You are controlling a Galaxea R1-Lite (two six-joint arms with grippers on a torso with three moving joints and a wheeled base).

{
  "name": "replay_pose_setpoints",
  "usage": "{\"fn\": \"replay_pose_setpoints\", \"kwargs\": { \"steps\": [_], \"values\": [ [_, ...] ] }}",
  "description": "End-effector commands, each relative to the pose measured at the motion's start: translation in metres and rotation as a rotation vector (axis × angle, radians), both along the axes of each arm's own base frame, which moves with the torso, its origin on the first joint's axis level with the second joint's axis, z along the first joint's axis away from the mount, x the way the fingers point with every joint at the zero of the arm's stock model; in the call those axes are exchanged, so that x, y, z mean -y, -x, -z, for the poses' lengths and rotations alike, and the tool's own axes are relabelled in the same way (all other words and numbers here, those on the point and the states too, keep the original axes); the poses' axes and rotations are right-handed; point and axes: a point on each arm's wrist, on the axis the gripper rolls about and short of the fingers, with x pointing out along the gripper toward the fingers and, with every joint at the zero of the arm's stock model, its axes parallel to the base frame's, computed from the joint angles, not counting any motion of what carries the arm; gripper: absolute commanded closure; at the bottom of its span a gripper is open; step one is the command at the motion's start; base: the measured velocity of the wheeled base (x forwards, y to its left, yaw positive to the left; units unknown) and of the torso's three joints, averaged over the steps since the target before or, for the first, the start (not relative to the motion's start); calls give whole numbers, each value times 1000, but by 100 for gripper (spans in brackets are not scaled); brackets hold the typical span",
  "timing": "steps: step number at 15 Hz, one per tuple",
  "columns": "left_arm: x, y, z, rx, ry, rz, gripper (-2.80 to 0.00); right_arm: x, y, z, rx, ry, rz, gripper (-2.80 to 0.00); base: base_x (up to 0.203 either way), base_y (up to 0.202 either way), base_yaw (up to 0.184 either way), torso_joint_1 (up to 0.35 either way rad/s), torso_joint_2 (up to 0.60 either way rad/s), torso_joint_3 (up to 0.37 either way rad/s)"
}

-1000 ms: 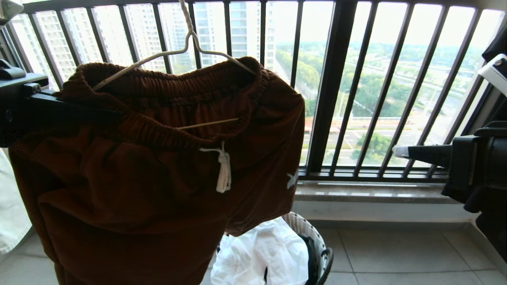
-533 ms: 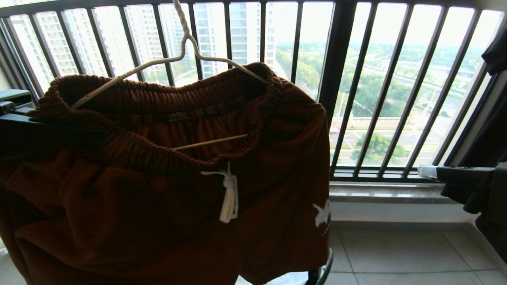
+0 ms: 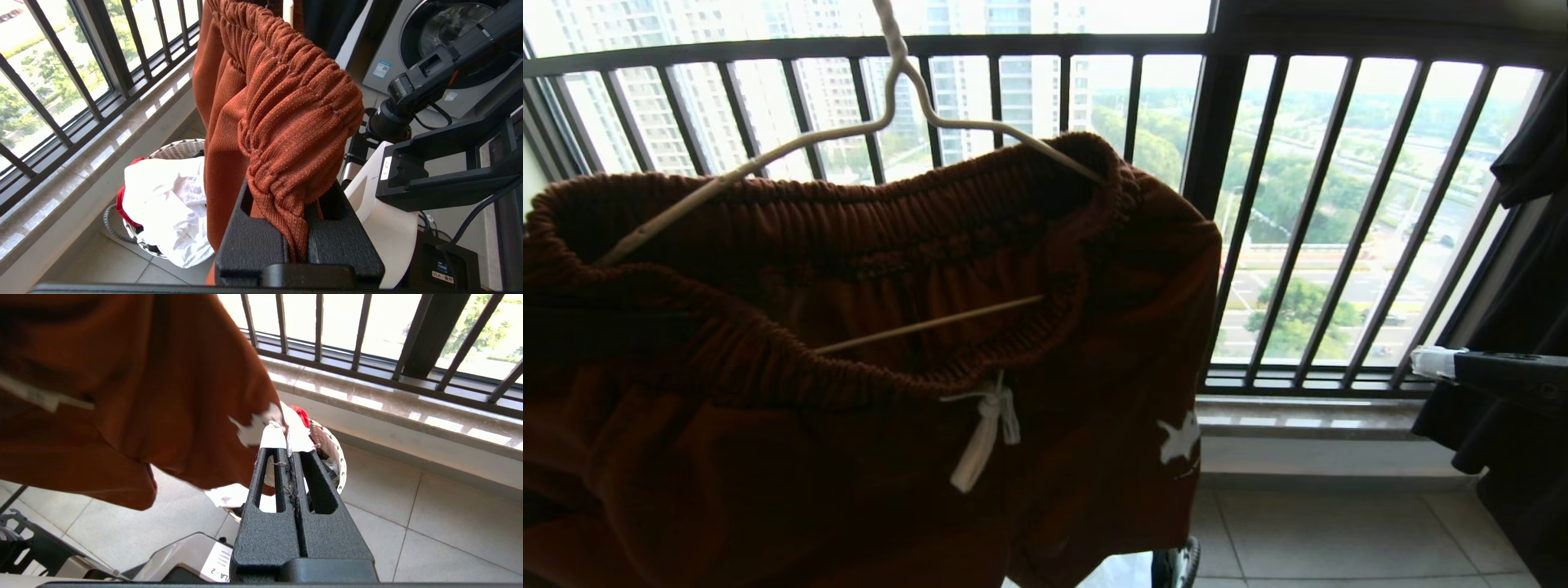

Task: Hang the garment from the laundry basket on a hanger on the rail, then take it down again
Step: Hang the clothes rack on the clothesline

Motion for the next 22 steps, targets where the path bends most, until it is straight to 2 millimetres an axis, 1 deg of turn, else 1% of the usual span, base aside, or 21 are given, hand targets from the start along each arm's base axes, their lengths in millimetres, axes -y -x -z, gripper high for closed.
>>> {"fn": "replay_pose_setpoints", "kwargs": {
  "steps": [1,5,10,13,19,22],
  "values": [
    [1,8,1,9,1,6,0,1,1,0,2,-2,-1,0,0,0,0,143,-470,-334],
    [2,19,6,12,1,6,0,1,2,0,3,-2,-1,0,0,0,0,156,-467,-328],
    [2,23,5,31,-7,1,0,0,1,-15,67,-21,-8,0,0,0,0,178,-482,-307],
    [5,27,7,30,-4,33,0,0,0,-12,61,-18,-5,0,0,0,0,199,-497,-303],
    [7,24,15,-13,3,64,0,-6,-12,-15,81,-23,-7,0,0,0,0,227,-529,-307],
    [7,21,21,-49,8,61,0,-11,-24,-17,131,6,-17,0,0,0,0,249,-568,-314]
  ]
}}
